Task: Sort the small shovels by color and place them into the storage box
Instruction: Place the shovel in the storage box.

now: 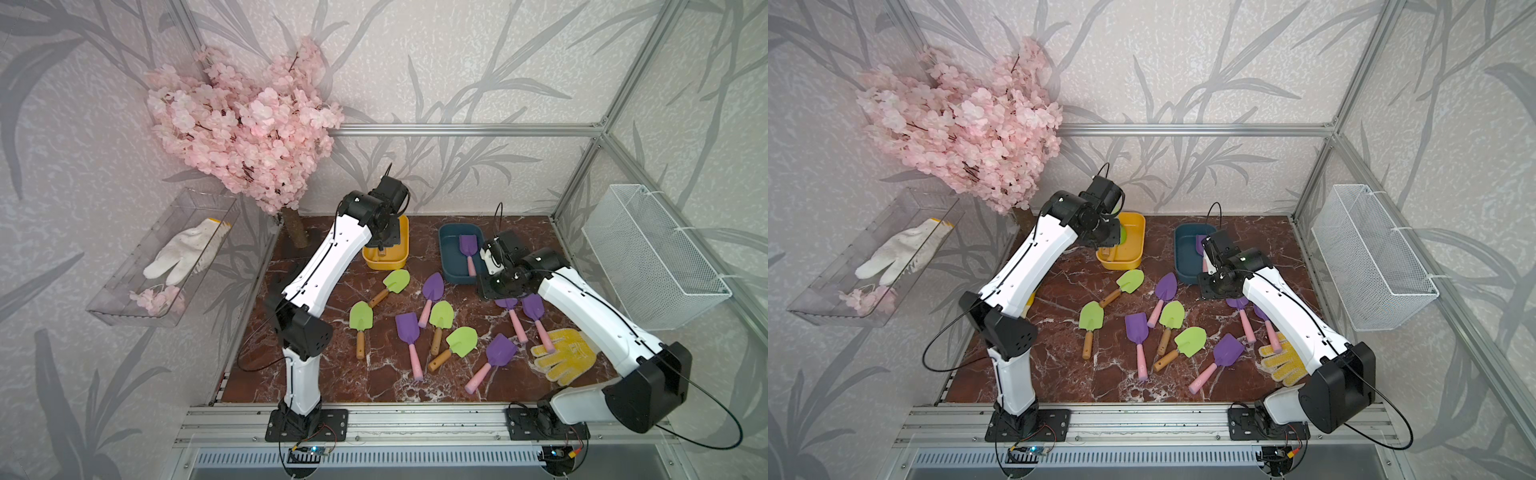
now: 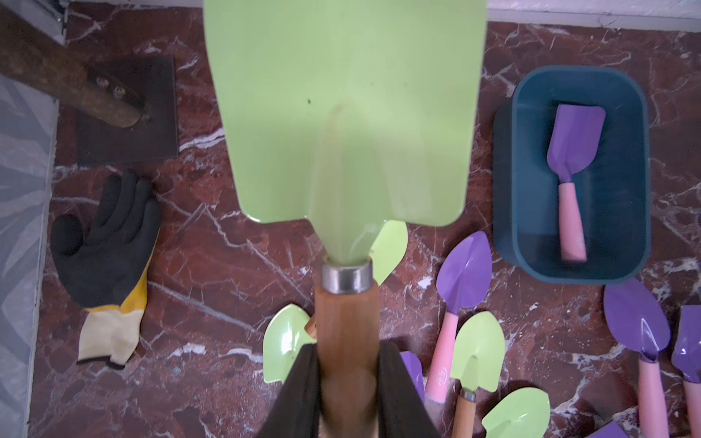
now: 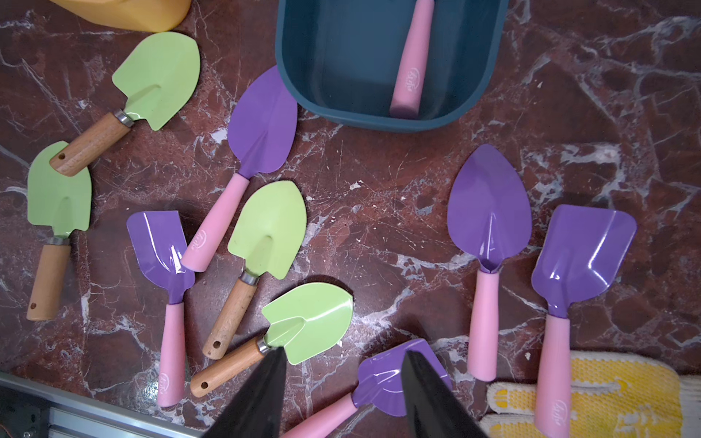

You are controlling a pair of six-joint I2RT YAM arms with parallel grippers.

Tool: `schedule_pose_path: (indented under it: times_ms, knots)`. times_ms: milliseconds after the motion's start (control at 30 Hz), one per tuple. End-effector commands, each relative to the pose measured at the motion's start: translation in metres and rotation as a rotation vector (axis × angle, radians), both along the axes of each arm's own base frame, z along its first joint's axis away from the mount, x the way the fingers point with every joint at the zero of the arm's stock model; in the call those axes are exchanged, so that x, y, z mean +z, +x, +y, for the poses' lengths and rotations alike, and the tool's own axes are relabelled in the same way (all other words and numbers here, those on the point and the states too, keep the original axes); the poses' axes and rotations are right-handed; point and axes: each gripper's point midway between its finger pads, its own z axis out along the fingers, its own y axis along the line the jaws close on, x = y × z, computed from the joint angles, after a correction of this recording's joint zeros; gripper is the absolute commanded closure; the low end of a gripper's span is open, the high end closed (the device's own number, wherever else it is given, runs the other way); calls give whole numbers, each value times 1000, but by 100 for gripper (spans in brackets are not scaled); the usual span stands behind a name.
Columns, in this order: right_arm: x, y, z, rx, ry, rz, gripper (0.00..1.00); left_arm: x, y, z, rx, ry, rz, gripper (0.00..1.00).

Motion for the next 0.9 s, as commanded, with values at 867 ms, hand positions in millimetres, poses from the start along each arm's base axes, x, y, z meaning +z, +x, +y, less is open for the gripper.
schedule_pose_path:
  times_ms: [867]
  knots:
    - [-38,-17,2,15,1,127,46,-162,158,-28,-80,-152,4,85]
